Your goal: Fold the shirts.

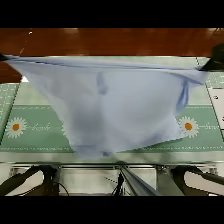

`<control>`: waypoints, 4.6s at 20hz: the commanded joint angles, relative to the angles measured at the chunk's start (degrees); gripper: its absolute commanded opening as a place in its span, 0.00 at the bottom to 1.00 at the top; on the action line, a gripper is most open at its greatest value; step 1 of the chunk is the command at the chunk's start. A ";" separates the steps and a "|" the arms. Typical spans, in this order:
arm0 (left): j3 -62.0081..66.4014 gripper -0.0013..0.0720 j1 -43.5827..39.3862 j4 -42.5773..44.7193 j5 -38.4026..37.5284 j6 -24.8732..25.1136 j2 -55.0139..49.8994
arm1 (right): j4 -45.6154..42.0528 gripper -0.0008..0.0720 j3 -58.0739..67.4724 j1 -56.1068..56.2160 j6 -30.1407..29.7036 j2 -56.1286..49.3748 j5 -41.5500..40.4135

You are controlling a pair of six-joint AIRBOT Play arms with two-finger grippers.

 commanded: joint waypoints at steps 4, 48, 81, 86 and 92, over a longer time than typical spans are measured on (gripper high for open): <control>-2.40 0.05 -3.76 -1.99 14.93 2.54 -23.65 | -0.09 0.04 0.07 2.58 3.56 -20.17 -23.78; -65.29 0.76 -3.43 -22.14 34.36 14.36 -11.54 | 8.79 0.70 -26.08 -30.62 -10.88 -1.05 -14.16; -64.78 0.05 -5.73 -22.95 34.01 18.86 -11.50 | 8.70 0.27 -61.02 -20.65 -15.32 -1.03 -28.37; -54.80 0.05 -5.70 -22.95 32.26 20.35 -5.75 | 19.93 0.04 -51.93 -18.47 -24.85 4.63 -17.00; -23.19 0.05 -5.70 -22.93 33.70 20.31 11.85 | 31.80 0.04 -27.67 -18.51 -24.76 21.33 -26.73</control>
